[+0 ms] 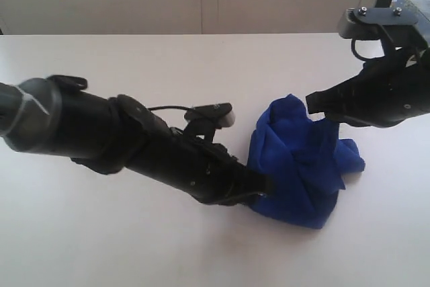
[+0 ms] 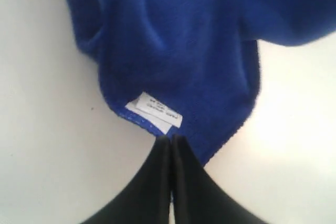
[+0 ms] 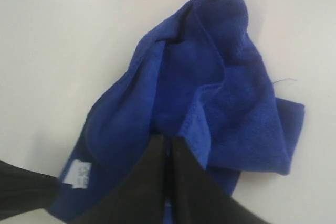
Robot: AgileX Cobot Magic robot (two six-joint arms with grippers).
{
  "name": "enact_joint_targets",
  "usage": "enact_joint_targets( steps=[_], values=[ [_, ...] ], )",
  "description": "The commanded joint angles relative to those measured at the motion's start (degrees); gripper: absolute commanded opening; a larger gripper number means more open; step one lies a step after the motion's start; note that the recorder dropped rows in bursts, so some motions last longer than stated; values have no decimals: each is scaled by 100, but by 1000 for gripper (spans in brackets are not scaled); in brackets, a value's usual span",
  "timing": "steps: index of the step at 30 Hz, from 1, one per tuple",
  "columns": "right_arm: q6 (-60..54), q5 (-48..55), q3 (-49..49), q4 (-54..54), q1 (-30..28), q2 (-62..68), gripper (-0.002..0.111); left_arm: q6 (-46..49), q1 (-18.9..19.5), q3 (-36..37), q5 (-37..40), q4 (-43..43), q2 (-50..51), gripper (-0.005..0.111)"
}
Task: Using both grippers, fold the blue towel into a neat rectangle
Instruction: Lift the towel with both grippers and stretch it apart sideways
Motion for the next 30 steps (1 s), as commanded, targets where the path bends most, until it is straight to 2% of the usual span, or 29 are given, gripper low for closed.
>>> enact_joint_targets(
  steps=[1, 4, 8, 12, 14, 20, 24, 30],
  values=[
    [136, 63, 23, -719, 1, -468, 0, -351, 380, 49, 524, 1007, -714, 0],
    [187, 201, 23, -937, 1, -744, 0, -1141, 794, 49, 1164, 2152, -1150, 0],
    [187, 322, 32, -998, 1, -1044, 0, -2450, 1195, 49, 2041, 4393, -1846, 0],
    [273, 530, 32, -1386, 1, -1317, 0, -3853, 1244, 49, 2771, 6575, -2659, 0],
    [491, 636, 32, -1587, 1, -1441, 0, -4286, 1244, 49, 3112, 7292, -3089, 0],
    [595, 1184, 32, -2020, 1, -1919, 0, -4615, 1244, 49, 3791, 8273, -4233, 0],
    [642, 1266, 32, -2548, 1, -2312, 0, -4781, 1244, 49, 3963, 8866, -4945, 0],
    [832, 1391, 32, -2769, 1, -3121, 0, -4870, 1244, 49, 4430, 8989, -5905, 0]
  ],
)
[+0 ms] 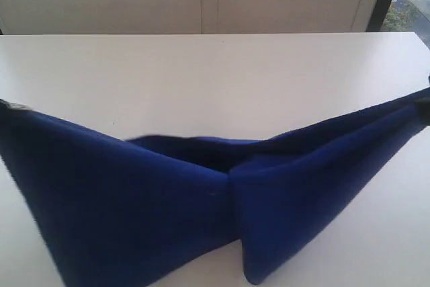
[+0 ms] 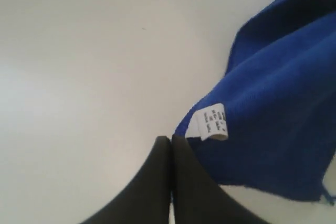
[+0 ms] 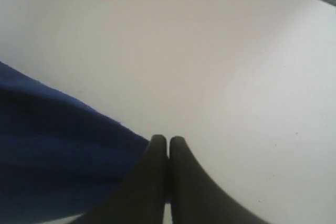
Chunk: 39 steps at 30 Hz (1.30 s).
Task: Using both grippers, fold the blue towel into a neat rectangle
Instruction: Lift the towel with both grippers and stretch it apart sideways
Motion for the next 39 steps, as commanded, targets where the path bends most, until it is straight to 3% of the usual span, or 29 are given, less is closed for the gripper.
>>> enact_joint_targets(
  steps=[1, 6, 13, 17, 26, 32, 36, 39],
  values=[
    [105, 191, 21, -131, 1, -720, 0, -62, 15, 38, 584, -2, -690, 0],
    [-312, 527, 10, -131, 1, -1671, 0, 18, 15, 38, 1185, -117, -1364, 0],
    [-766, 757, -10, -131, 1, -3060, 0, 627, 15, 38, 1201, -596, -2159, 0],
    [-751, 1009, -10, -206, 1, -3091, 0, 506, 15, 38, 1186, -476, -2114, 0],
    [422, 594, 84, -866, 1, -1278, 0, -437, 15, 50, 942, 921, -906, 0],
    [664, -342, 84, -952, 1, 392, 0, -1149, 66, 647, 0, 1837, 306, 0],
    [1031, -957, 84, -1317, 1, 1391, 0, -1936, 350, 1050, -814, 2599, 1115, 0],
    [1664, -1492, 84, -1941, 1, 2216, 0, -2154, 778, 1122, -1411, 3009, 1715, 0]
  ],
)
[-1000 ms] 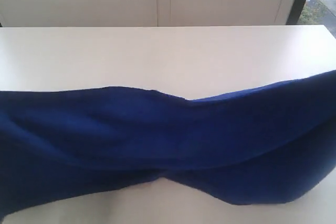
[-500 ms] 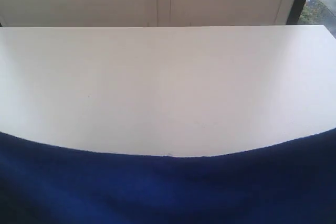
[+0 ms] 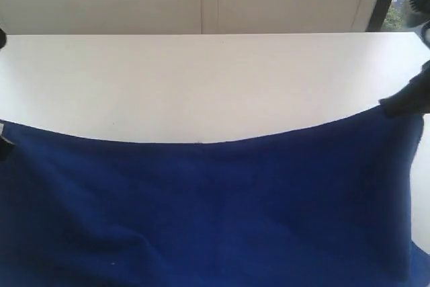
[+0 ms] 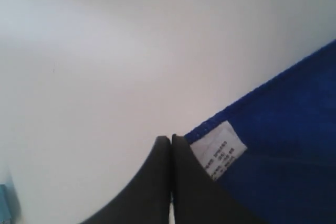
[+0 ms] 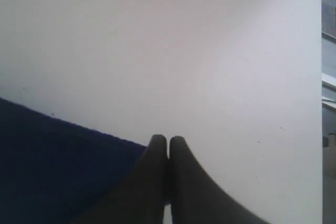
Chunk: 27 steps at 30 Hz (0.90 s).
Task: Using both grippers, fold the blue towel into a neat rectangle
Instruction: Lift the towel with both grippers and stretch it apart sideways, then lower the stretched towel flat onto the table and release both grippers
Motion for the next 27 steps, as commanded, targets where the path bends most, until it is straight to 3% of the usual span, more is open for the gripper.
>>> enact_joint_targets(
  steps=[1, 4, 9, 13, 27],
  values=[
    [935, -899, 21, -1074, 1, 1159, 0, -441, 677, 128, -1211, 652, 871, 0],
    [2129, -1441, 21, -2104, -9, 2028, 0, -441, 1332, 128, -2816, 641, 1599, 0],
    [4499, -1549, -158, -4333, -9, 2827, 0, -441, 2025, 80, -3503, 680, 2433, 0],
    [5606, -1541, -512, -5508, -45, 3393, 0, -441, 2554, -88, -4185, 680, 3076, 0],
    [5813, -1562, -1934, -5585, -714, 5039, 0, -441, 2611, -1983, -3969, 680, 4854, 0]
  ],
)
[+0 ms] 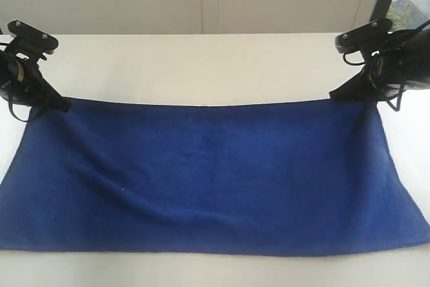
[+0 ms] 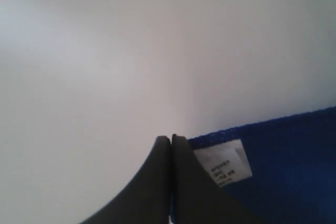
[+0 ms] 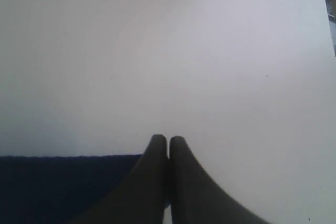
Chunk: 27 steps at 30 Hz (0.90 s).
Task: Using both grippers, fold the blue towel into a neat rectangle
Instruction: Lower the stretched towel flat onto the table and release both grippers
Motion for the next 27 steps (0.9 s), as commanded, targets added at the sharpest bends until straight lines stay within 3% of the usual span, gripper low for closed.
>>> enact_joint_targets(
  steps=[1, 23, 27],
  values=[
    [45, -36, -305, -110, -92, 255, 0, -44, 26, -326, 88, 41, 279, 0],
    [35, 73, -932, -592, -120, 1050, 0, -212, 185, -727, -90, -64, 699, 0],
    [35, 72, -977, -592, -120, 1050, 7, -216, 185, -727, -90, -64, 699, 4]
  ],
)
